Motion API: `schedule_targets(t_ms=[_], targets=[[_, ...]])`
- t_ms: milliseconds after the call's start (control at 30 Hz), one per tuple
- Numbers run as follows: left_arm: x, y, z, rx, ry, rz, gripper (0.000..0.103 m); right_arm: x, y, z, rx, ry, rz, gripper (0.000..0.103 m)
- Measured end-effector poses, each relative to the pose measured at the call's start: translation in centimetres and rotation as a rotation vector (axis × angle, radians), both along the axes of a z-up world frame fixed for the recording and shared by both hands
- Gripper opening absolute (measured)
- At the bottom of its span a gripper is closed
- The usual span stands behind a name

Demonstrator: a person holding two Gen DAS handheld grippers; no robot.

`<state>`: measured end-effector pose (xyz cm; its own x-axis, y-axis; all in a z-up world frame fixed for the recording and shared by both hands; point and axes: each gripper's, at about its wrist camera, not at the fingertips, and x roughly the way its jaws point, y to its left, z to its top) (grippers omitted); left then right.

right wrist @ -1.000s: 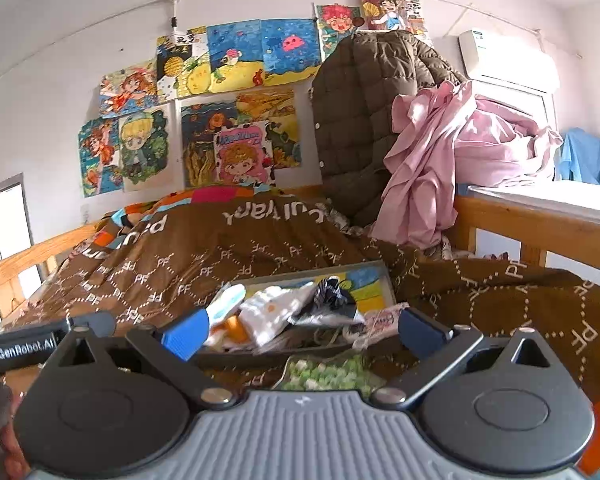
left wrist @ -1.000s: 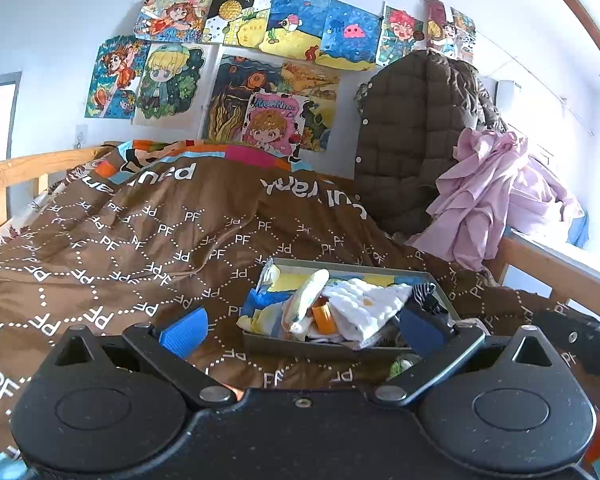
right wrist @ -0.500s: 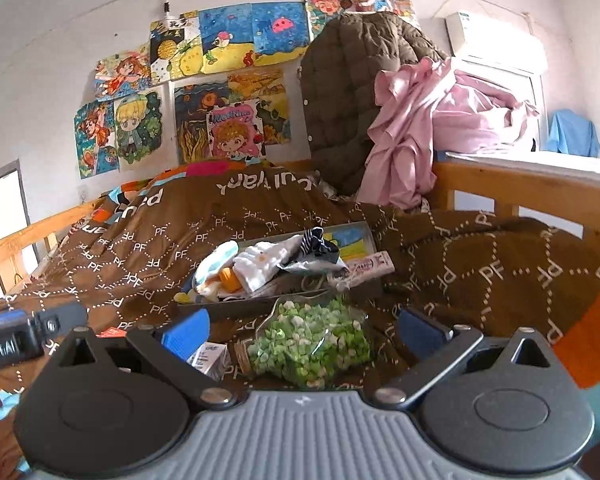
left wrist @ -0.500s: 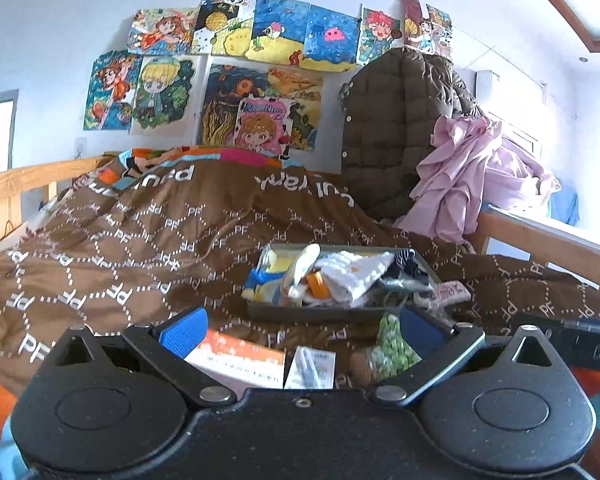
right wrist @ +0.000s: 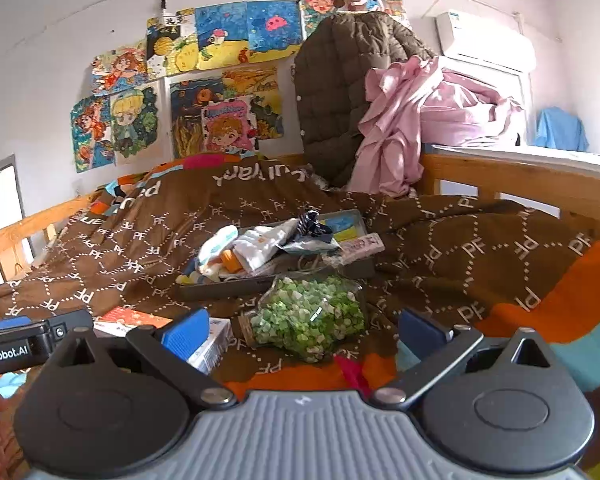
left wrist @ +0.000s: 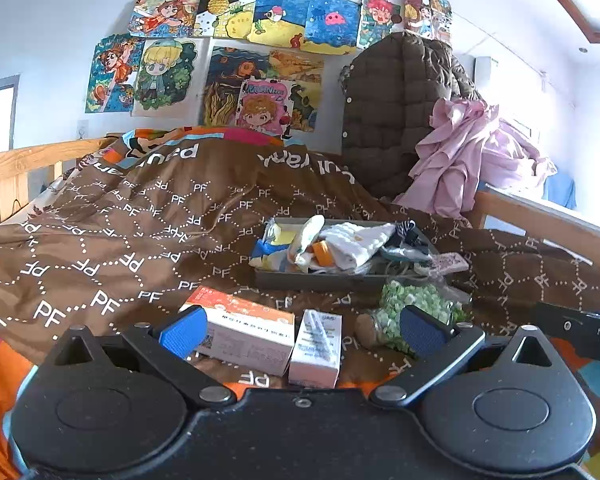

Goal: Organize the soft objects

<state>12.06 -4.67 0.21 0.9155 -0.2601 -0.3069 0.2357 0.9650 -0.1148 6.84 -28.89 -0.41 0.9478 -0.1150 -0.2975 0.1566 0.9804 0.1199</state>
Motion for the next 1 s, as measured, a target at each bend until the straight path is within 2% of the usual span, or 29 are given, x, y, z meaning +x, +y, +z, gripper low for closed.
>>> schedule_targets(t_ms=[133,400,533,833,1000], targets=[[-0.2,0.3,-0.4,-0.005,0.013,-0.004,0.102,-0.3,0.5,-0.8,0.011,0.037,-0.004,0.103],[0.3,1.2,-1.9,0.006,0.046,0.024,0.102,1.1,1.9,-2.3,-0.042,0.093,0.038,0.103],[0.7,1.7,-2.7,-0.006,0.075,0.042,0.102,1.7,2.1,-2.7,-0.045,0.103,0.049,0.103],[1.4,1.9,-4.1,0.019,0.107,0.059,0.102,2.8,2.0,-3.8,-0.043,0.13,0.048,0.103],[1.7,2.5,-4.6,-0.011,0.142,0.065,0.102,3.5,2.1,-4.6,-0.041,0.16,0.045,0.103]])
